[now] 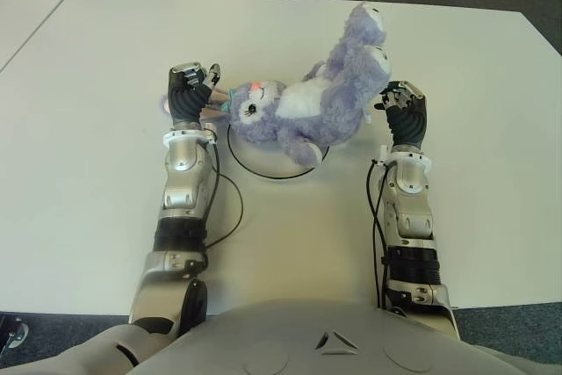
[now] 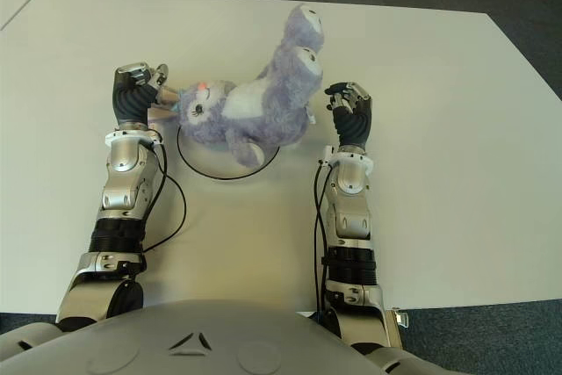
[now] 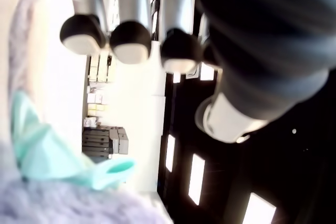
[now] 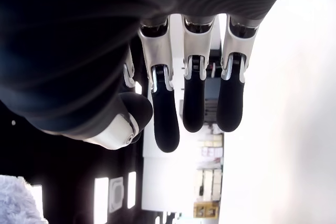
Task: Put the doll into the plate.
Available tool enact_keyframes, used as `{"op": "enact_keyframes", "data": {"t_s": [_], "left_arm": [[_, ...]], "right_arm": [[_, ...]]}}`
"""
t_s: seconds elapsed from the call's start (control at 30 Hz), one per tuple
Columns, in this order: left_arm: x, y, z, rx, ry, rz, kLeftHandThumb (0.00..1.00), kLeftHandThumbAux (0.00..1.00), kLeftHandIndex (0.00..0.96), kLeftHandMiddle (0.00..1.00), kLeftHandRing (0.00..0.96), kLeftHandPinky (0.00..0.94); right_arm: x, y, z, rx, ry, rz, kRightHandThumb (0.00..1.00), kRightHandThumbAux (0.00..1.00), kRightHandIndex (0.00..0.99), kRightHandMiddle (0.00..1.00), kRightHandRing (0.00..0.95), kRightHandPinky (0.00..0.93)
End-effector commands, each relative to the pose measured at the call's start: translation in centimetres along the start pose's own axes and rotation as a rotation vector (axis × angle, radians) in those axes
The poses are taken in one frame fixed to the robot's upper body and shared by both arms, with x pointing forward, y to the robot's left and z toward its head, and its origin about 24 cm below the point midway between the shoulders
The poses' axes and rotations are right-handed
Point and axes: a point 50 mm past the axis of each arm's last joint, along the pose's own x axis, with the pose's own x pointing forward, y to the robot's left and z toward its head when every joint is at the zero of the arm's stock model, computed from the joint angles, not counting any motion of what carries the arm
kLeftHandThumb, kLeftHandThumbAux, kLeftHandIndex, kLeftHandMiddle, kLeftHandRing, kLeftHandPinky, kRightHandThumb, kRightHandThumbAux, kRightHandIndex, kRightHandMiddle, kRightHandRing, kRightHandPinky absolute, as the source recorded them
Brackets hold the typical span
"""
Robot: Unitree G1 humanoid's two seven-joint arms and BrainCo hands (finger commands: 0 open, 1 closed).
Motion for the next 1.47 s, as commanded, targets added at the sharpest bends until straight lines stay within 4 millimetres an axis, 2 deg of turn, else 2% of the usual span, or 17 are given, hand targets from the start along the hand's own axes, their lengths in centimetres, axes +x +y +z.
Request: {"op": "enact_keyframes", "data": {"t_s": [0.03, 0.47, 1.1, 1.47], "left_arm": [[-1.5, 0.9, -2.5, 0.029, 0.108, 0.002, 0.406, 0.812, 0.837, 0.891, 0.896, 0.879], [-1.6, 0.1, -3.0, 0.056, 0.128, -0.041, 0.391, 0.818, 0.832, 0.891, 0.893, 0.875], [-1.7, -0.5, -3.9, 0.091, 0.181, -0.061, 0.446, 0.794, 0.809, 0.889, 0.889, 0.888], [-1.8, -0.5, -4.2, 0.086, 0.192, -0.069, 0.401, 0.816, 0.819, 0.887, 0.891, 0.879]], "right_arm": [[-1.5, -0.7, -2.2, -0.005, 0.105, -0.021, 0.724, 0.711, 0.443, 0.834, 0.822, 0.799], [-1.6, -0.9, -2.1, -0.010, 0.086, -0.034, 0.724, 0.711, 0.443, 0.840, 0.830, 0.819], [-1.6, -1.2, -2.8, -0.029, 0.128, -0.035, 0.723, 0.711, 0.443, 0.832, 0.820, 0.797], [-1.5, -1.3, -3.1, -0.038, 0.142, -0.041, 0.722, 0.711, 0.443, 0.831, 0.818, 0.793]]}}
